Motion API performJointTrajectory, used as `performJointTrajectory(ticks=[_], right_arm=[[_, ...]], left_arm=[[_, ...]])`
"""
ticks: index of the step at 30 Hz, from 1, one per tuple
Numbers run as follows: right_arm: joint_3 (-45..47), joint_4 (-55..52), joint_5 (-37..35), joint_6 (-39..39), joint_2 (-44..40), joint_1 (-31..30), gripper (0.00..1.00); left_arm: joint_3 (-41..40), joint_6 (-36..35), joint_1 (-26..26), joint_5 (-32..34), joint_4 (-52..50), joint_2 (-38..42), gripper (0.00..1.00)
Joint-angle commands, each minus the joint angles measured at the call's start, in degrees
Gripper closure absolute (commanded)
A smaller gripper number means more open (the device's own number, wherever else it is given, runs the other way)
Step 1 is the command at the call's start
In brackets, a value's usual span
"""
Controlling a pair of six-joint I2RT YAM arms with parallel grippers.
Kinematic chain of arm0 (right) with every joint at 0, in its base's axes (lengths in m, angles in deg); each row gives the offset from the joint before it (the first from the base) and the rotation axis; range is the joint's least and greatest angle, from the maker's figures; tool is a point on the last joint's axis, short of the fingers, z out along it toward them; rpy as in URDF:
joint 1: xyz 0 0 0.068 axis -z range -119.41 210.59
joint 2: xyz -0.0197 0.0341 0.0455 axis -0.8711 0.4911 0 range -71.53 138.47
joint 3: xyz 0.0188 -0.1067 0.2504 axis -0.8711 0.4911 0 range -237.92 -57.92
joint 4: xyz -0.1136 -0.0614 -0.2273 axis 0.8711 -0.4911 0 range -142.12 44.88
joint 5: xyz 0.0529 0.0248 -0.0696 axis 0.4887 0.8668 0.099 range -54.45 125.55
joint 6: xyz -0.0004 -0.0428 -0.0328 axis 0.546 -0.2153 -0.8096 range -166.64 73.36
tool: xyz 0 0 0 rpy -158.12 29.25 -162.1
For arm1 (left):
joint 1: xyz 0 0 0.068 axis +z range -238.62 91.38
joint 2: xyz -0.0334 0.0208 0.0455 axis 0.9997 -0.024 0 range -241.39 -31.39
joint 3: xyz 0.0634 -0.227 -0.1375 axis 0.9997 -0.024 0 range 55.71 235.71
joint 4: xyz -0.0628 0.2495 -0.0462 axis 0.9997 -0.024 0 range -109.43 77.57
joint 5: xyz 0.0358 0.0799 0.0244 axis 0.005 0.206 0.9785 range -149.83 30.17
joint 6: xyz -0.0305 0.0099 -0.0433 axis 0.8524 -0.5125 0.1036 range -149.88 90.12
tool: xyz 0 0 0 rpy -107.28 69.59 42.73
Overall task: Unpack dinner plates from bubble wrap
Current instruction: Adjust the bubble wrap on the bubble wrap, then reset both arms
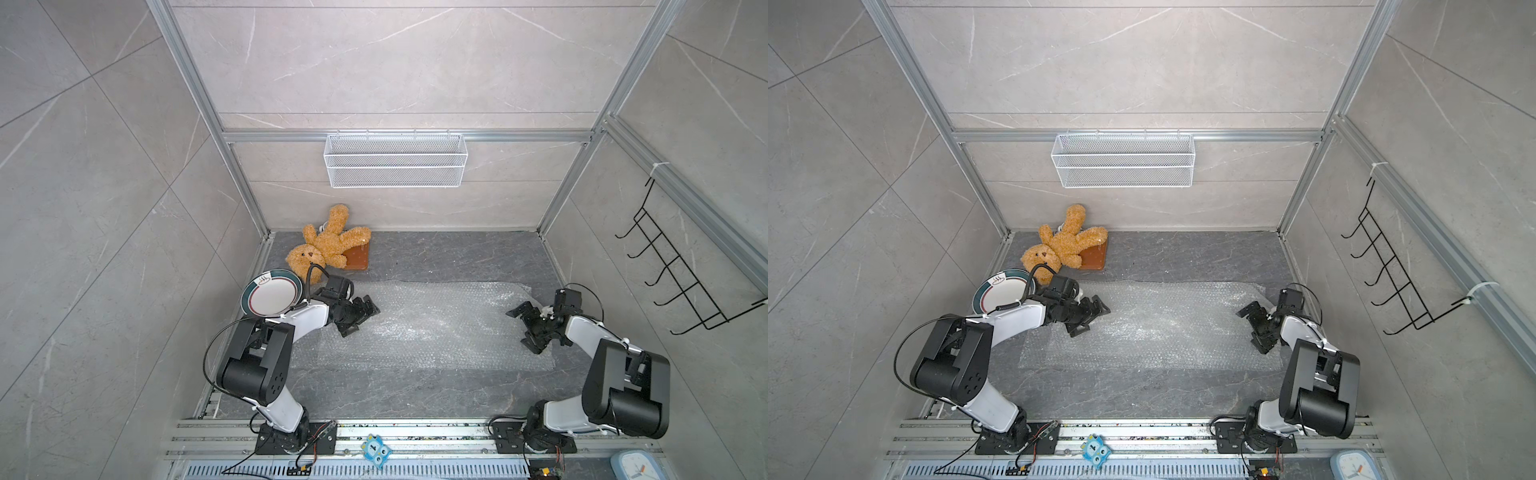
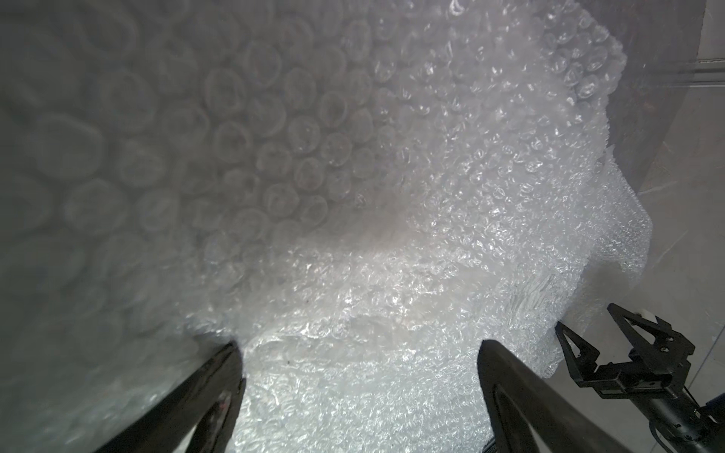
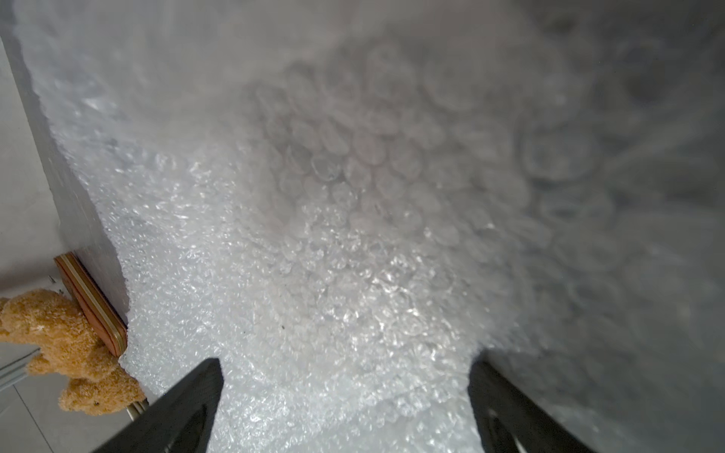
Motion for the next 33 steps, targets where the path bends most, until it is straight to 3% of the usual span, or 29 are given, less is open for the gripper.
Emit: performJointTrajectory(ticks=[1,8,15,18,24,27,30,33], right_arm=[[0.4,-3.1,-0.7,-1.3,-1.5,1.6,0.0],[-2.9,-5.9,0.2,-1.5,-5.9,1.8,0.0],[-7.4,-7.2,5.5,-1.8,-12.4,1.6,0.0],[-9.6,-8.4,2.9,-0.6,-15.2,1.0,0.0],[-15.8,-6.9,-1.8,1.8,-17.6,-3.9,0.0],[-22.3,-7.8,-7.0,0.4,-17.2,-11.3,0.0],[-27.9,-8.9,-18.1,-5.1,-17.8,-21.4,0.0],[-25.6,-2.2,-21.1,-9.8,-21.3,-27.8,0.0]], left_arm=[[-1.1,2.6,-1.1,0.9,-2.7,-2.0,0.04],[-0.6,3.0,-1.1,-0.9,-4.7,4.4,0.04],[4.0,-0.1,-0.1,-3.8,-7.8,13.3,0.02],[5.6,-1.6,0.2,-1.5,-7.6,19.3,0.01],[9.7,-5.3,0.9,12.4,-12.2,31.3,0.0],[9.5,-7.7,0.9,23.7,-14.1,36.5,0.0],[6.2,-10.9,1.0,36.4,-13.9,39.9,0.0],[0.6,-13.6,1.1,46.8,-10.4,43.0,0.0]])
